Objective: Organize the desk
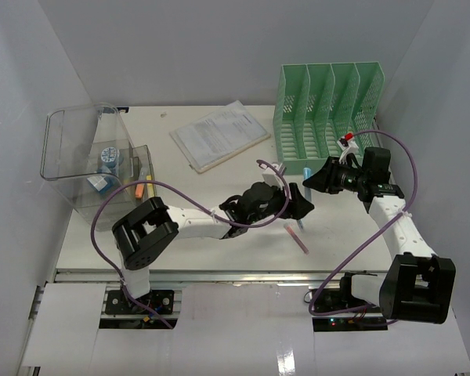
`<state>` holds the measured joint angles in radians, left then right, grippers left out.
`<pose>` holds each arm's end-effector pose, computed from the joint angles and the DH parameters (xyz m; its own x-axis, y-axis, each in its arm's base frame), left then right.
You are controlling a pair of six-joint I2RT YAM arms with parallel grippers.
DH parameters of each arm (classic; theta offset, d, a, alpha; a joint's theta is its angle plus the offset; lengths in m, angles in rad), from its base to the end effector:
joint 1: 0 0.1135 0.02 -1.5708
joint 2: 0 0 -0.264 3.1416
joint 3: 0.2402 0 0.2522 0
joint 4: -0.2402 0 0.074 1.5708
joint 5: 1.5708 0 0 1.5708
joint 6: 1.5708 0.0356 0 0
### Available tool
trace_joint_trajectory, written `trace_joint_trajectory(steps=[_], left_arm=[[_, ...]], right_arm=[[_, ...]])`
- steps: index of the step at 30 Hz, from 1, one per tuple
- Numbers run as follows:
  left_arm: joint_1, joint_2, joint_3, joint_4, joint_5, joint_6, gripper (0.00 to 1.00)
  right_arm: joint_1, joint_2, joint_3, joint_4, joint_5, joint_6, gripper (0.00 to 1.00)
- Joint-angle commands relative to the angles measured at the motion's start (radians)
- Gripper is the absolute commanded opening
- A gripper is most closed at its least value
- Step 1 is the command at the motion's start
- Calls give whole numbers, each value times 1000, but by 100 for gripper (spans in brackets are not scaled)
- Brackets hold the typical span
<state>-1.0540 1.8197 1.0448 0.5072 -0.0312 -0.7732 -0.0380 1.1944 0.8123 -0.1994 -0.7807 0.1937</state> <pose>0.2024 -0.3539 0.2119 -0.6901 -0.1986 -0.6960 0.5200 0.5328 -0.6676 0.2564 0.0153 0.2688 -0.6465 0.1614 -0.7456 -0.4445 0.7145 0.5402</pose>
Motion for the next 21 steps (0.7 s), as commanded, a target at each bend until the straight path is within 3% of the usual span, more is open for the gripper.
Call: trace_joint_trajectory(steps=[1, 4, 7, 14, 17, 21], left_arm=[[-11, 41, 104, -16, -82, 25, 85], [-14, 59, 124, -24, -100, 19, 82], [-14, 78, 151, -54, -105, 16, 72], [-14, 91, 163, -83, -100, -6, 30], [-14, 81, 165, -104, -90, -5, 23], [-14, 56, 155, -129, -77, -1, 14]], right_arm=[[2, -37, -19, 48, -68, 40, 12], [3, -50, -33, 58, -76, 45, 12], [1, -57, -45, 64, -91, 48, 12], [1, -89, -67, 74, -87, 15, 14], [1, -100, -81, 84, -96, -1, 27], [1, -98, -83, 84, -150, -68, 57]])
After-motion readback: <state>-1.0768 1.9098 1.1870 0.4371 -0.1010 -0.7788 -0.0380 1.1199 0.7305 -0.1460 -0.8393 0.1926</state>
